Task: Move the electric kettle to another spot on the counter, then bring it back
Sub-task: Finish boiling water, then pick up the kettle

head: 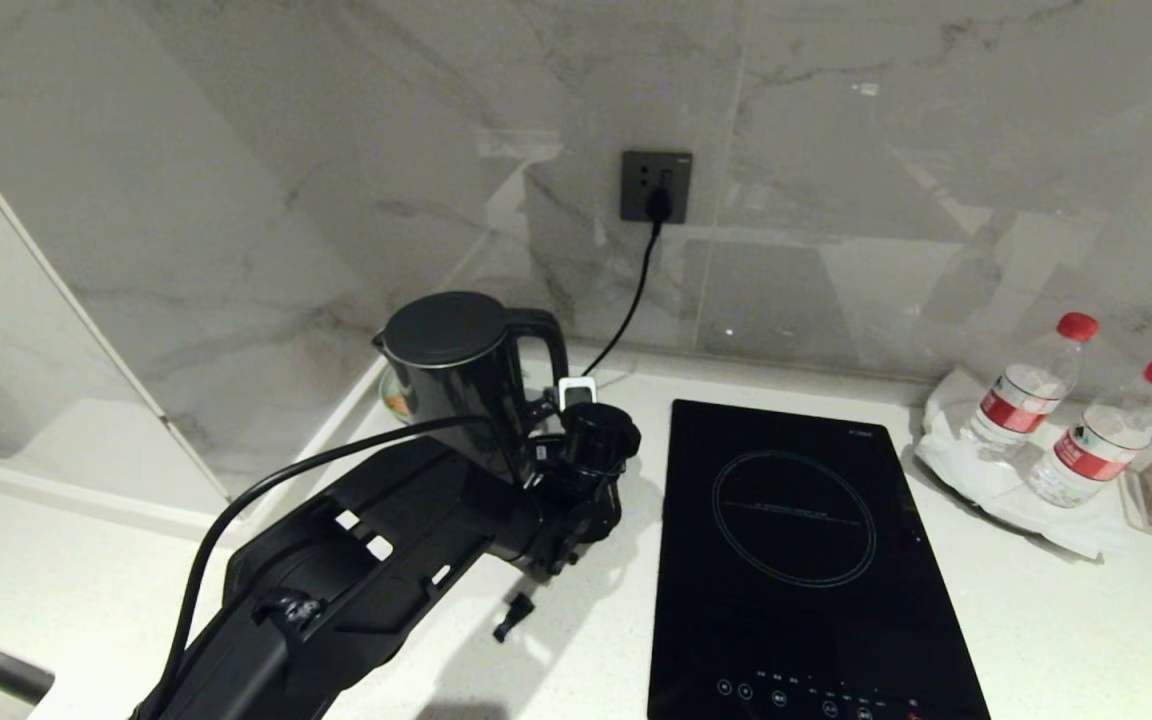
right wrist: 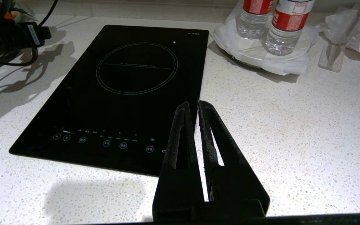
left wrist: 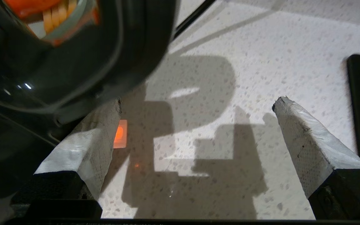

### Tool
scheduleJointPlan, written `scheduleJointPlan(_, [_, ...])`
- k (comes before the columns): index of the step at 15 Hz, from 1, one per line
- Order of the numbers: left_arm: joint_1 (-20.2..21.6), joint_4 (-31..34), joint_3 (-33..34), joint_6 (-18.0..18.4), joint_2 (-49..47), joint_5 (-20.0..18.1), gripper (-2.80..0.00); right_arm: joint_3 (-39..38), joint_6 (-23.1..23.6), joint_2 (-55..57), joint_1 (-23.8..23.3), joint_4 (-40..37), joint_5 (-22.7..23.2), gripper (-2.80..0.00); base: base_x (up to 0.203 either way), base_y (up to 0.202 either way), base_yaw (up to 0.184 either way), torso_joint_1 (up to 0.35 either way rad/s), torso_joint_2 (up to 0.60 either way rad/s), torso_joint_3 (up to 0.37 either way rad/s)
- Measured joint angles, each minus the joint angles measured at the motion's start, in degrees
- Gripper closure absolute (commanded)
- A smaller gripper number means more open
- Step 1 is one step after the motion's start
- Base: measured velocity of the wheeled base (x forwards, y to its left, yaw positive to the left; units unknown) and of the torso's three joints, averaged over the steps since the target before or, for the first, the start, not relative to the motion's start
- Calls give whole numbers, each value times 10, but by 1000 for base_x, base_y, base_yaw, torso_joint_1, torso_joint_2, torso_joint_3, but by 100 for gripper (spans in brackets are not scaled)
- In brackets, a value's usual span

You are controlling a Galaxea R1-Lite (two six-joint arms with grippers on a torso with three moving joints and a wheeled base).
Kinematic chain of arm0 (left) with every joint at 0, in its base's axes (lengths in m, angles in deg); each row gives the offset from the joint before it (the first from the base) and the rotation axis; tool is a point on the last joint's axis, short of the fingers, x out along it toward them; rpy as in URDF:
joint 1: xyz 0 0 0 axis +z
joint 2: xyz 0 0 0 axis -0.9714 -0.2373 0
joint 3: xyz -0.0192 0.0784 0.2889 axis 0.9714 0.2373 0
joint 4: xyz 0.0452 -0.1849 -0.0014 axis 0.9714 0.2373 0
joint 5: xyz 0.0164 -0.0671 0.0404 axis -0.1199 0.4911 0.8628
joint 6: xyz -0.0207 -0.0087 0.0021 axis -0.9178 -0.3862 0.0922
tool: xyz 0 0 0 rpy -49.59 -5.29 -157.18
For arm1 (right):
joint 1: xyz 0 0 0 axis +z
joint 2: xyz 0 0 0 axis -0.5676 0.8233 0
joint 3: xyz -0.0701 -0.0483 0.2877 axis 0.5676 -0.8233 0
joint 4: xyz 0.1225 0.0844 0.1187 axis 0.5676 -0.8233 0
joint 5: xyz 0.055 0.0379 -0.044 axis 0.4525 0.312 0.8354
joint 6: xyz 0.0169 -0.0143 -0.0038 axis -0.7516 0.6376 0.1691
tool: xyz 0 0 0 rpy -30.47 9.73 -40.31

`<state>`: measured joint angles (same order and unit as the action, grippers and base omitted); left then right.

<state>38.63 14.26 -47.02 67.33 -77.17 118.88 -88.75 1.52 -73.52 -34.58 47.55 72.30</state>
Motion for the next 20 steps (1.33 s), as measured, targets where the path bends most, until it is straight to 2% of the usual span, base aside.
scheduleJointPlan(8, [-7,-1,18,-1,-2,7,-280,0,0,0,0,0,0,0,0,0,0,0,0,0])
scheduleJointPlan(14, [-63,-11,49,-13,14,17,-280,0,0,0,0,0,0,0,0,0,0,0,0,0])
scheduleJointPlan(20, [-66,-14,51,-13,3,25,-280,0,0,0,0,0,0,0,0,0,0,0,0,0])
